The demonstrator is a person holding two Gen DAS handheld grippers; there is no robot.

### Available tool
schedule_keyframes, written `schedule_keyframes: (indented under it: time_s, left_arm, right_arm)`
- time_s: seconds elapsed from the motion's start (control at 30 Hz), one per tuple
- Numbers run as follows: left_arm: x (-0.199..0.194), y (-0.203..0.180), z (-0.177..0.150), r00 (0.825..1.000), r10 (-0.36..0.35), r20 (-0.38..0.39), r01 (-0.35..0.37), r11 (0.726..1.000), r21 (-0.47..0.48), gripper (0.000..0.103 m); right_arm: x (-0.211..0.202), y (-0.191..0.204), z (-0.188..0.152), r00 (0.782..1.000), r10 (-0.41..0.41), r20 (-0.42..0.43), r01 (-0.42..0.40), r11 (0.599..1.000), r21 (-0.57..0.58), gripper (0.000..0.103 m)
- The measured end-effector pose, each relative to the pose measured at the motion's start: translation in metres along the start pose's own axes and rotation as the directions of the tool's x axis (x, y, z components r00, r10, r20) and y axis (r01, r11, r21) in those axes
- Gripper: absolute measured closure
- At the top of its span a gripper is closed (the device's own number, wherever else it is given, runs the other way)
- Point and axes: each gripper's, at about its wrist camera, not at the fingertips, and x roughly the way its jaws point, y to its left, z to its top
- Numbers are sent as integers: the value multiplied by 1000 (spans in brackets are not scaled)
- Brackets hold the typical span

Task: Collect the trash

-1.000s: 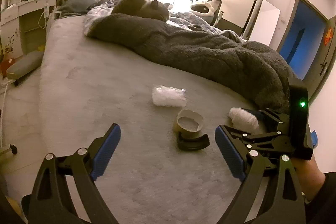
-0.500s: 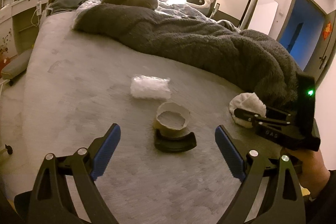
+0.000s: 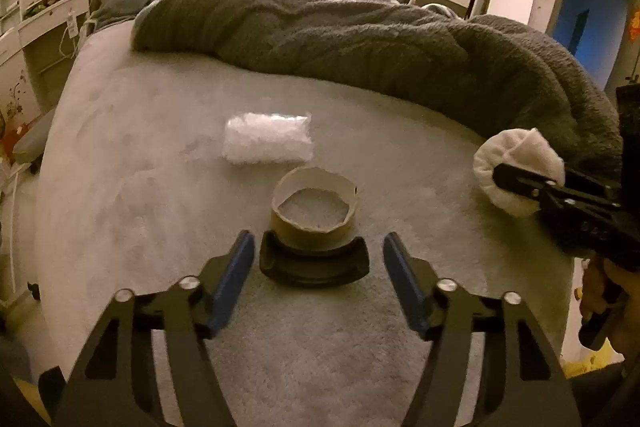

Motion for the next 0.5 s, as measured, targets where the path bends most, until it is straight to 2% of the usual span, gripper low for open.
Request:
schedule_keyframes:
  time_s: [0.27, 0.5]
  left_arm:
    - [4, -2, -2, 1000, 14, -14, -14, 1000, 7, 51]
    - [-2, 1, -3, 1000, -10, -11, 10, 1000, -4, 54]
  right_arm:
    - [-1, 0, 0, 1000, 6, -4, -6, 1000, -2, 75]
    - [-2, 5, 6, 1000, 13, 5, -13, 1000, 11, 75]
